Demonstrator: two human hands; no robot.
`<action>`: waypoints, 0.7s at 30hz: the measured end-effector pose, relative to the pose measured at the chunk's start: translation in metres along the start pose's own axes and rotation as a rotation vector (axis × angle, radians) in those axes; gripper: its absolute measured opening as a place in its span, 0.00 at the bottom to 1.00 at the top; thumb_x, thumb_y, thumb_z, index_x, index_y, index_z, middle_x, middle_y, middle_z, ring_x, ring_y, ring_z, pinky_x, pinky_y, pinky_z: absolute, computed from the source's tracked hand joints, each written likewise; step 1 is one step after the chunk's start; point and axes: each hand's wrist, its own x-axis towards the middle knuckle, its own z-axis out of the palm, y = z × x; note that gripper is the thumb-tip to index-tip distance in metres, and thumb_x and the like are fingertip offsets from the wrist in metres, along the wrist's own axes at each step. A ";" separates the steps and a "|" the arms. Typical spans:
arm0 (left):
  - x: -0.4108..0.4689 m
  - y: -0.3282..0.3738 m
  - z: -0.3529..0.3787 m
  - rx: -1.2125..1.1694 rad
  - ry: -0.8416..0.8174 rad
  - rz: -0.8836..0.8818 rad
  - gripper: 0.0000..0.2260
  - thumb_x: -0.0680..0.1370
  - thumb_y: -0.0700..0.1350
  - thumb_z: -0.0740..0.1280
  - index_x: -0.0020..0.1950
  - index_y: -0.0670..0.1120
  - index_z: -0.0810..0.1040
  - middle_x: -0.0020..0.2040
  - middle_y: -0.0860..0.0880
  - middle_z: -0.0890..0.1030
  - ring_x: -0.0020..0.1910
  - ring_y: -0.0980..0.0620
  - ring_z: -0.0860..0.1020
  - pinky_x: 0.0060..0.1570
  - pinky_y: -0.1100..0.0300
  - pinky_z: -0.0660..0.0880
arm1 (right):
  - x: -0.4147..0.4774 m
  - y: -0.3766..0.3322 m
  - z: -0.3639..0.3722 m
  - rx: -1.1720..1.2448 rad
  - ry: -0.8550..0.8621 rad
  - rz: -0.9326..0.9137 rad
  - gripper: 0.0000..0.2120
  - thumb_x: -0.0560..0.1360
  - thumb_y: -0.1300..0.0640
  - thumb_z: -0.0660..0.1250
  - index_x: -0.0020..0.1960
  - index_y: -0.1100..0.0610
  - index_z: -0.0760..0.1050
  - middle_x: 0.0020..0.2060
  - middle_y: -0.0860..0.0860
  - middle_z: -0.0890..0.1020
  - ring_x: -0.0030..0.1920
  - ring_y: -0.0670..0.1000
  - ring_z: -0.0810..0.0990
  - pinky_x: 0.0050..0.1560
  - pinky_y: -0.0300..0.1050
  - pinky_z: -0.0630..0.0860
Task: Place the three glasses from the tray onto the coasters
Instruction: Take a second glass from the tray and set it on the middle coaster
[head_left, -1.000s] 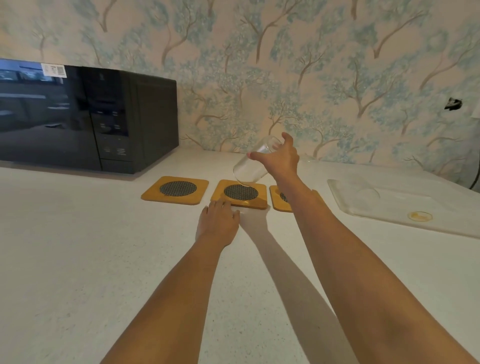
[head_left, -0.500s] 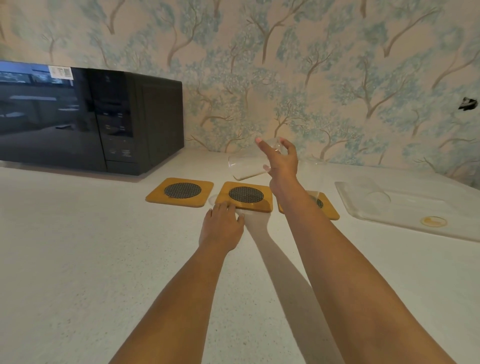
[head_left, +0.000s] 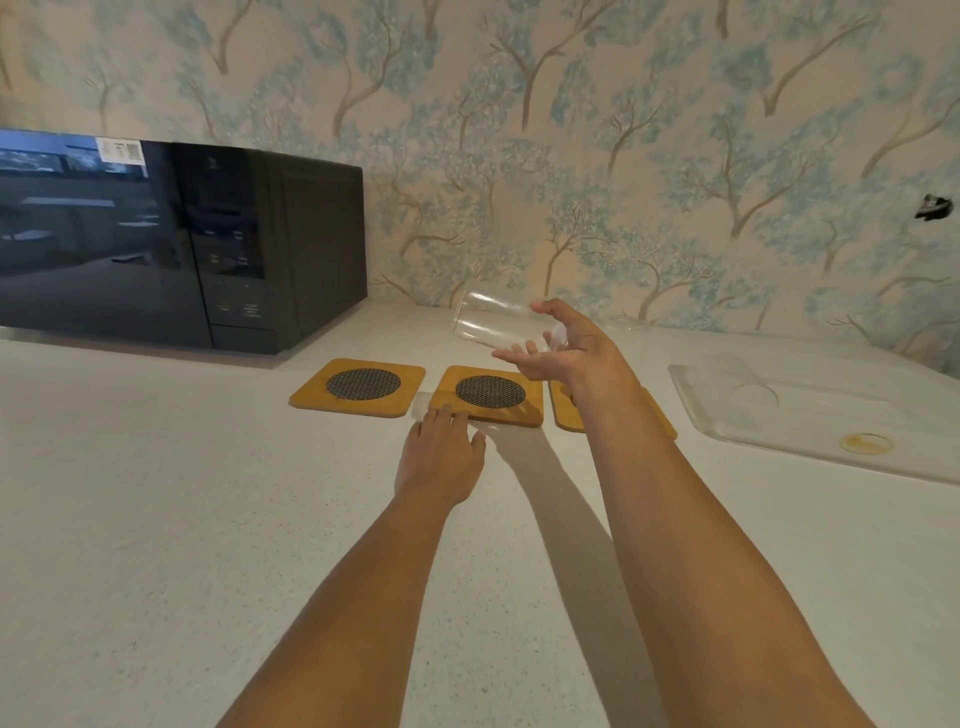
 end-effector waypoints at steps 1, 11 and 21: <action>0.000 0.000 0.000 0.000 -0.001 -0.005 0.21 0.81 0.53 0.52 0.72 0.46 0.63 0.74 0.45 0.64 0.73 0.46 0.62 0.72 0.51 0.60 | -0.001 0.000 0.002 -0.085 0.007 -0.025 0.34 0.70 0.71 0.69 0.72 0.55 0.65 0.72 0.58 0.63 0.74 0.61 0.60 0.68 0.68 0.62; -0.001 0.000 -0.001 -0.010 -0.008 0.000 0.21 0.81 0.52 0.52 0.73 0.45 0.61 0.74 0.45 0.65 0.72 0.46 0.63 0.72 0.51 0.60 | 0.015 0.011 0.020 -0.752 0.152 -0.485 0.37 0.65 0.57 0.79 0.70 0.61 0.68 0.71 0.56 0.68 0.70 0.56 0.67 0.58 0.44 0.66; 0.002 0.001 0.003 0.001 0.017 -0.015 0.21 0.81 0.53 0.51 0.71 0.45 0.64 0.72 0.45 0.67 0.71 0.46 0.65 0.71 0.51 0.61 | 0.050 0.029 0.013 -1.195 0.183 -0.855 0.33 0.65 0.56 0.79 0.63 0.61 0.65 0.52 0.53 0.72 0.57 0.55 0.75 0.49 0.42 0.70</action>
